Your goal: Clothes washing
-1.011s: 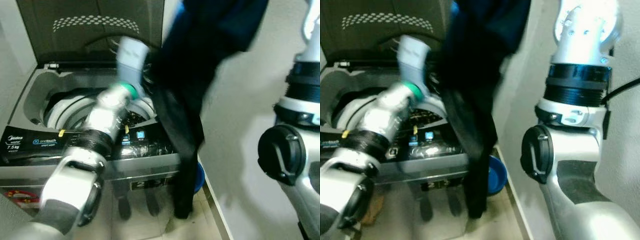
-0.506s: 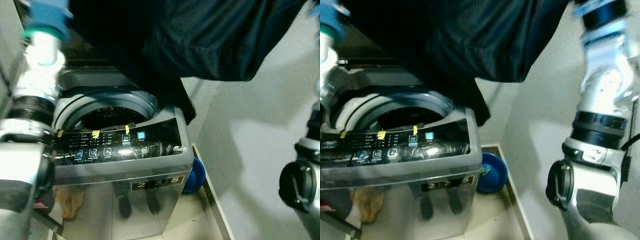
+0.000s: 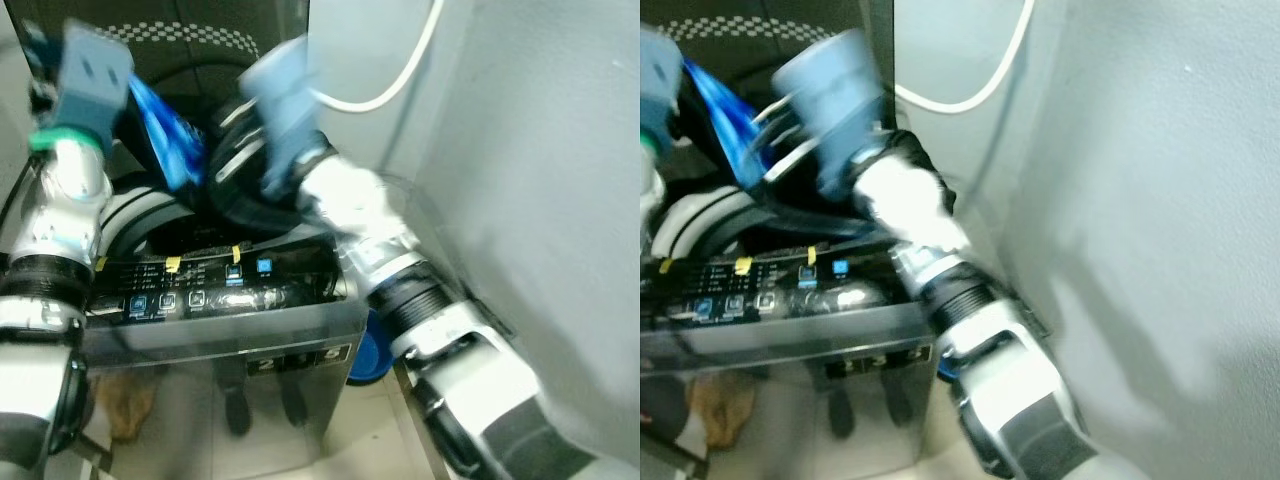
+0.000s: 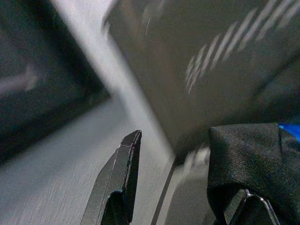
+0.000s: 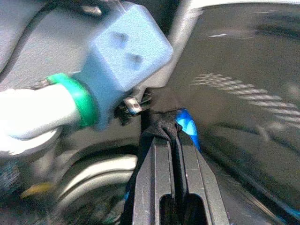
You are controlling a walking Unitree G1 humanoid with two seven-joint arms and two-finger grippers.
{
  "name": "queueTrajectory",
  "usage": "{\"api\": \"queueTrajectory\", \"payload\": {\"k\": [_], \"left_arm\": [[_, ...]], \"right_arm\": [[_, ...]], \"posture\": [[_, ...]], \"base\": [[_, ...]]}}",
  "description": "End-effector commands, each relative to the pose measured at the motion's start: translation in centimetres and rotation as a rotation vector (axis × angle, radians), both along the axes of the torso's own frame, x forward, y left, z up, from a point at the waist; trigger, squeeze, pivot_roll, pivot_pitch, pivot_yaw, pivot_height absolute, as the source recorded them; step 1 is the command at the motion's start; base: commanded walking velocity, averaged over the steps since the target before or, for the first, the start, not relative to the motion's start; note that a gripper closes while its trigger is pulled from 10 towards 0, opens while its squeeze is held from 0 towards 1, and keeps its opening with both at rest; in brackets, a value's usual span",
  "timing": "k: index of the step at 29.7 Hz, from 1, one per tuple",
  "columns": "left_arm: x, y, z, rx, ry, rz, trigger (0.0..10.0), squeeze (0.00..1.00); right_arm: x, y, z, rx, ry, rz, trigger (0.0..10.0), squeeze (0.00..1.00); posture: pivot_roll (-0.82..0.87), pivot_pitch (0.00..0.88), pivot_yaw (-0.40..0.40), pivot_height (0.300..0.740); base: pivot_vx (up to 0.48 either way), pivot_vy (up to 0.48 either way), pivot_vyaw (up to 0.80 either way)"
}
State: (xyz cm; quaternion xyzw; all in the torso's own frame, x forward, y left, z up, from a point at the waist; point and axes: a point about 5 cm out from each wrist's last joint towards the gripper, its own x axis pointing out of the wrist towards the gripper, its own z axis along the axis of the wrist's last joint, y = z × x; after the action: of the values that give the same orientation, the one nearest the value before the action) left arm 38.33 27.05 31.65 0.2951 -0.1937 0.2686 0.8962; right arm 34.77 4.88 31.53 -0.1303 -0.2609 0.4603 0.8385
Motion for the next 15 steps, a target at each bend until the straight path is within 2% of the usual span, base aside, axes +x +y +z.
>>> {"api": "queueTrajectory", "payload": {"k": [1,2,3,5,6,7,8,9,10,11,12,13,14,15], "left_arm": [[-0.3,0.8,-0.4,-0.067,0.032,0.008,10.0,0.0],[-0.1,0.4,-2.7,-0.178,0.16,-0.087,10.0,0.0],[-0.1,0.4,-2.7,-0.178,0.16,-0.087,10.0,0.0],[-0.4,-0.9,-5.5,-0.288,0.307,-0.26,10.0,0.0],[-0.4,-0.9,-5.5,-0.288,0.307,-0.26,10.0,0.0],[-0.8,-1.7,-5.6,-0.295,0.321,-0.348,10.0,0.0],[-0.8,-1.7,-5.6,-0.295,0.321,-0.348,10.0,0.0],[-1.4,-2.8,-5.1,-0.273,0.311,-0.444,10.0,0.0],[-1.4,-2.8,-5.1,-0.273,0.311,-0.444,10.0,0.0],[-2.1,-3.9,-4.5,-0.243,0.299,-0.53,10.0,0.14],[-2.1,-3.9,-4.5,-0.243,0.299,-0.53,10.0,0.14],[-2.7,-4.9,-3.8,-0.207,0.285,-0.588,10.0,0.39],[-2.7,-4.9,-3.8,-0.207,0.285,-0.588,10.0,0.39],[-3.2,-5.7,-3.2,-0.177,0.269,-0.62,10.0,0.55]], "right_arm": [[-0.2,0.1,-1.0,-0.055,-0.02,0.026,10.0,0.0],[-0.5,0.5,-1.9,-0.09,-0.022,0.05,10.0,0.0],[-0.5,0.5,-1.9,-0.09,-0.022,0.05,10.0,0.0],[-0.8,0.8,-3.3,-0.145,-0.031,0.062,10.0,0.0],[-0.8,0.8,-3.3,-0.145,-0.031,0.062,10.0,0.0],[-0.4,0.6,-3.6,-0.154,-0.031,0.027,10.0,0.0],[-0.4,0.6,-3.6,-0.154,-0.031,0.027,10.0,0.0],[0.2,0.2,-3.6,-0.137,-0.015,-0.038,10.0,0.0],[0.2,0.2,-3.6,-0.137,-0.015,-0.038,10.0,0.0],[1.1,-0.3,-3.5,-0.114,0.002,-0.113,10.0,1.0],[1.1,-0.3,-3.5,-0.114,0.002,-0.113,10.0,1.0],[1.9,-1.1,-3.3,-0.085,0.026,-0.183,10.0,1.0],[1.9,-1.1,-3.3,-0.085,0.026,-0.183,10.0,1.0],[2.9,-2.3,-3.0,-0.045,0.054,-0.263,10.0,1.0]], "posture": [[0.13,0.057,-0.033,0.74],[0.13,0.058,-0.038,0.74],[0.13,0.058,-0.038,0.74],[0.14,0.061,-0.039,0.74],[0.14,0.061,-0.039,0.74],[0.14,0.064,-0.04,0.74],[0.14,0.064,-0.04,0.74],[0.13,0.066,-0.038,0.74],[0.13,0.066,-0.038,0.74],[0.13,0.068,-0.036,0.74],[0.13,0.068,-0.036,0.74],[0.13,0.071,-0.03,0.74],[0.13,0.071,-0.03,0.74],[0.13,0.074,-0.026,0.74]], "base": [[0.0,0.0,0.0],[0.0,0.0,0.0],[0.0,0.0,0.0],[0.0,0.0,0.0],[0.0,0.0,0.0],[0.0,0.0,0.0],[0.0,0.0,0.0],[0.0,0.0,0.0],[0.0,0.0,0.0],[0.0,0.0,0.0],[0.0,0.0,0.0],[0.0,0.0,0.0],[0.0,0.0,0.0],[0.0,0.0,0.0]]}}
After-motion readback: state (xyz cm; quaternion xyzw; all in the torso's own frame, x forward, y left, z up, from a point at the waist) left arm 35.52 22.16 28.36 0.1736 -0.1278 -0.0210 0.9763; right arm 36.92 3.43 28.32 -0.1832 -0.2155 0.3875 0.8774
